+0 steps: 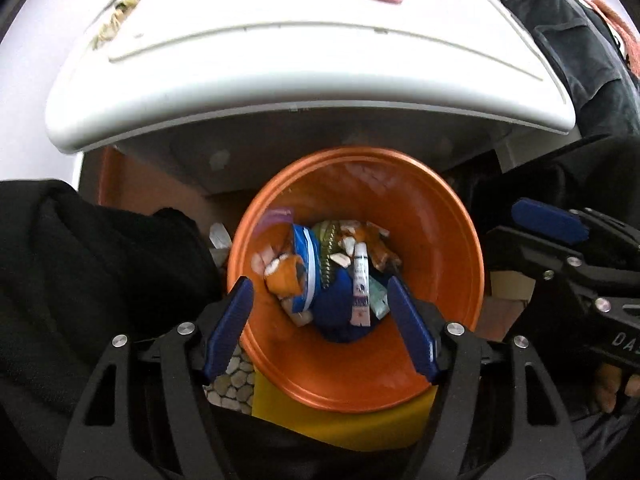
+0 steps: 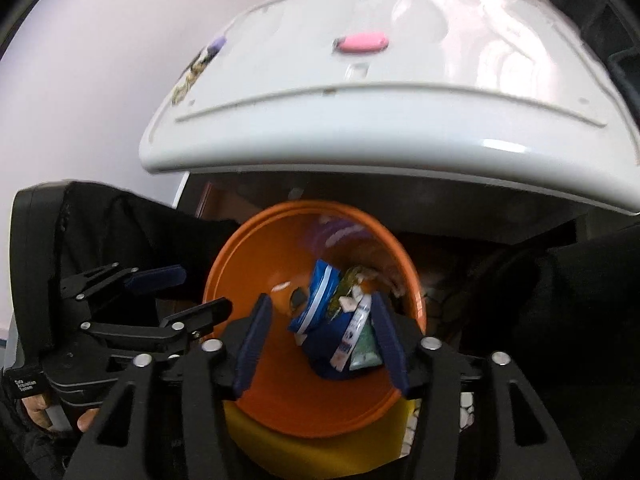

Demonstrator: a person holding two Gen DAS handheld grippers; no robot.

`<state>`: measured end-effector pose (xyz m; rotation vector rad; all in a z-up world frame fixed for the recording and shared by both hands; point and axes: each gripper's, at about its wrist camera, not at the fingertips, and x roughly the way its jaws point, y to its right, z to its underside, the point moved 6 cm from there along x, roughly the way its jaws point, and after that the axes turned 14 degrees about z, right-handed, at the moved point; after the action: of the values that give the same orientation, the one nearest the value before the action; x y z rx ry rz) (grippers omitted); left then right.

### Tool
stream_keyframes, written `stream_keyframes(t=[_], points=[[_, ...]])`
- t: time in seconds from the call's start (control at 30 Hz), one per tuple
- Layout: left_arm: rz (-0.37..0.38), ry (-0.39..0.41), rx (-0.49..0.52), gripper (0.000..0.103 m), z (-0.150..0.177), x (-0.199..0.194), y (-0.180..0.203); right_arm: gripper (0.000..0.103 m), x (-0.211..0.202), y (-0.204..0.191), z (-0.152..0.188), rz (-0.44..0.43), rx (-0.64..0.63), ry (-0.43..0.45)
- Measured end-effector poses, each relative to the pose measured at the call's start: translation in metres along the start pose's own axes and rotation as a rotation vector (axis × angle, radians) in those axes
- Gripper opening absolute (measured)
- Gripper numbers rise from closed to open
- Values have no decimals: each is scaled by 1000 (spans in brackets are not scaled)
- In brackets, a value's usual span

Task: Collect trash

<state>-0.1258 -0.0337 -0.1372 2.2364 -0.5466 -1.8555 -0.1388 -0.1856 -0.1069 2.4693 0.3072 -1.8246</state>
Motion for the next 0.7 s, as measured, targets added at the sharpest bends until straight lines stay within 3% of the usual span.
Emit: stream_keyframes(t=[0.23, 0.3, 0.43, 0.5, 0.63, 0.7], points=[[-60, 173, 18, 68, -42, -44, -5, 86, -46, 25, -52, 169, -6, 224], [-77, 243, 26, 77, -61, -57, -9, 98, -57, 35, -77, 205, 17, 300], [-112, 405, 55, 82, -104, -76, -18, 98, -69, 49, -123, 289, 75, 483], [-149, 459, 53, 85, -120, -76, -26, 98, -65, 56, -137, 298, 118, 520], [-35, 438, -48, 85, -132, -64, -34, 98, -49, 58, -146, 242, 210, 525], [-46, 429, -84, 85, -134, -60, -38, 98, -43, 59, -149, 255, 216, 522]])
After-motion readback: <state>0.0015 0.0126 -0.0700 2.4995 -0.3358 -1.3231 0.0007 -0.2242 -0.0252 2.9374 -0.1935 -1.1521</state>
